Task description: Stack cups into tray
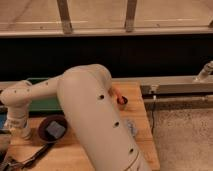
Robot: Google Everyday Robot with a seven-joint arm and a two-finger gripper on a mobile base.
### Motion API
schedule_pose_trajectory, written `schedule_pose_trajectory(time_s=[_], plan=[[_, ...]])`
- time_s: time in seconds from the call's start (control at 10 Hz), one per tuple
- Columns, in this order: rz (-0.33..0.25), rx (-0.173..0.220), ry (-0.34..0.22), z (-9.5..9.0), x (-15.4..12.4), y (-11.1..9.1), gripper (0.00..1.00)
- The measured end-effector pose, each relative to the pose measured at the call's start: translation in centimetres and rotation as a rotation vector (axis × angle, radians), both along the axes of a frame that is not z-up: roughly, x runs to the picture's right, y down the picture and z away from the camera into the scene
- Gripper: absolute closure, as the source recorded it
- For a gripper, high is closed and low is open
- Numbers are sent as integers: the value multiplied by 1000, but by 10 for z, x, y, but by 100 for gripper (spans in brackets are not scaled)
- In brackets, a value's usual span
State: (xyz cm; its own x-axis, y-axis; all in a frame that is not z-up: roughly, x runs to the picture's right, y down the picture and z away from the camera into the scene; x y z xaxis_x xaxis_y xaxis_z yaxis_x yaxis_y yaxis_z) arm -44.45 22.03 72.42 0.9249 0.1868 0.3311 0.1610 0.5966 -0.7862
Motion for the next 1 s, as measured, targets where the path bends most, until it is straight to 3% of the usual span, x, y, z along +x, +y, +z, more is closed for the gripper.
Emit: schedule_pose_trajectory(time_s=[0.3, 0.5, 0.8, 1.0], plan=[[7, 16, -6, -9, 1, -1, 100], [22, 42, -2, -25, 5, -11, 100], [39, 114, 4, -63, 11, -34, 100], [67, 203, 8, -101, 21, -67, 100]])
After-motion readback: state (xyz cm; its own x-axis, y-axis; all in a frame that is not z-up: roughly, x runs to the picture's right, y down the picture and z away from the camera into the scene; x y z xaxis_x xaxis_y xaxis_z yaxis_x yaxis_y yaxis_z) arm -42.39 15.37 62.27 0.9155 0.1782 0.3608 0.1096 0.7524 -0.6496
